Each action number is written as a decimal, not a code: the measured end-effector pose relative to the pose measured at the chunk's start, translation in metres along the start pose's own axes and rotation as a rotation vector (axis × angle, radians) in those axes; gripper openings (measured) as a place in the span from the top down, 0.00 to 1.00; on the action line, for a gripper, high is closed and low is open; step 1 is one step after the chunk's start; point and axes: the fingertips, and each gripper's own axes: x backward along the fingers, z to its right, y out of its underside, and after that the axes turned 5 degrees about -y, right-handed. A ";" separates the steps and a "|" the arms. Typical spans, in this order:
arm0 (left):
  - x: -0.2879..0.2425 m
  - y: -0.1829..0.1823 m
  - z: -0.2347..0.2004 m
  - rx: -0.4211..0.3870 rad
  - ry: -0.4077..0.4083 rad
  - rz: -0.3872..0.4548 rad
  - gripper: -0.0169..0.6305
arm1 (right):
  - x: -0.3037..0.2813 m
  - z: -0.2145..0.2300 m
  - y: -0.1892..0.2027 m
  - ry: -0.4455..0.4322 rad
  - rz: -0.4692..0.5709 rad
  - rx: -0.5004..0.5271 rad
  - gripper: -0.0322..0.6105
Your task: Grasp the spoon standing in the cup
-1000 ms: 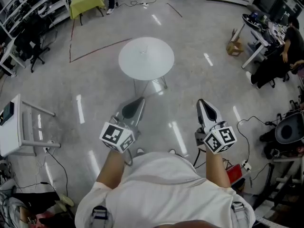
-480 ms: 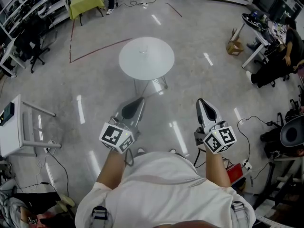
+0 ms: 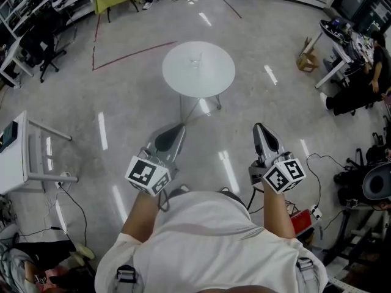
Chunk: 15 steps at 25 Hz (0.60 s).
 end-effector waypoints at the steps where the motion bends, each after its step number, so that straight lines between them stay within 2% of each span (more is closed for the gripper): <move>1: 0.006 0.001 -0.010 0.004 0.002 -0.005 0.97 | -0.010 -0.008 0.003 -0.001 -0.003 0.004 0.95; 8: 0.025 0.016 -0.070 0.023 0.009 -0.021 0.97 | -0.068 -0.035 0.026 0.008 -0.042 0.030 0.95; 15: 0.003 0.017 -0.117 0.048 0.002 -0.012 0.97 | -0.120 -0.018 0.035 0.000 -0.082 0.025 0.95</move>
